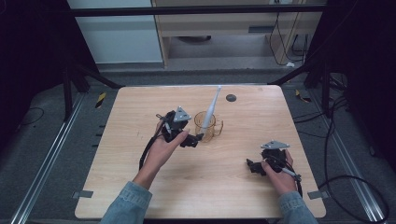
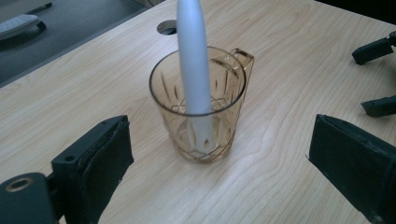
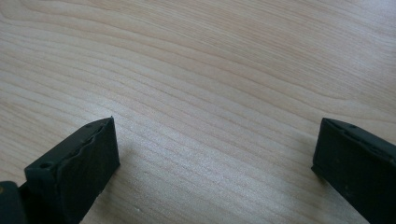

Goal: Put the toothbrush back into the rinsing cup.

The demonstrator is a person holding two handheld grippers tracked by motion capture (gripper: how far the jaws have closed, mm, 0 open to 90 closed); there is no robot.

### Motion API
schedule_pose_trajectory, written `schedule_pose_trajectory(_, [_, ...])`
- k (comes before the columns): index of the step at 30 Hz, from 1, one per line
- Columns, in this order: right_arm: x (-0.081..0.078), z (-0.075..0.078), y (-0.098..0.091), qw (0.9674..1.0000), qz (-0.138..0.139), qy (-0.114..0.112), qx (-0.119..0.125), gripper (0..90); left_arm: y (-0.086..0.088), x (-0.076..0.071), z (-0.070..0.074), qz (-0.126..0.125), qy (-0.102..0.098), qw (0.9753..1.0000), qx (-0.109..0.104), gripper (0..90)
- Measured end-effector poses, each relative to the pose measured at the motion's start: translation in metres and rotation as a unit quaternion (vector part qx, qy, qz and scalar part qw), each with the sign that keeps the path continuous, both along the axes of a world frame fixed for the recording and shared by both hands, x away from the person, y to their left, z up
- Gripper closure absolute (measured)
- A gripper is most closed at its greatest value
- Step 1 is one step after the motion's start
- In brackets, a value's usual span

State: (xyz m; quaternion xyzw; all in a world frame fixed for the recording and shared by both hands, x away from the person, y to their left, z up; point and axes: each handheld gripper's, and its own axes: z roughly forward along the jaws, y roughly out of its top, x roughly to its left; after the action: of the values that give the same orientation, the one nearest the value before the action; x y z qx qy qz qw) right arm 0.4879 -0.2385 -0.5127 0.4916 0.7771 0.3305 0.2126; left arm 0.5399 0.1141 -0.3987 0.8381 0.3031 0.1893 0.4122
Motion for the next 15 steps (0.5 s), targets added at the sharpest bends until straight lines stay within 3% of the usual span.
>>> schedule_pose_trajectory(9, [0.0,0.0,0.0,1.0,0.0,0.0,0.0,0.4,0.021,-0.01,-0.014,0.016,0.006,0.9998,0.008,5.2])
schedule_pose_trajectory(12, [0.0,0.0,0.0,1.0,0.0,0.0,0.001,0.4,0.025,-0.012,-0.023,0.015,0.014,0.9995,0.024,5.2])
schedule_pose_trajectory(15, [0.0,0.0,0.0,1.0,0.0,0.0,0.001,0.4,0.034,-0.013,-0.033,0.023,0.023,0.9992,0.023,5.8])
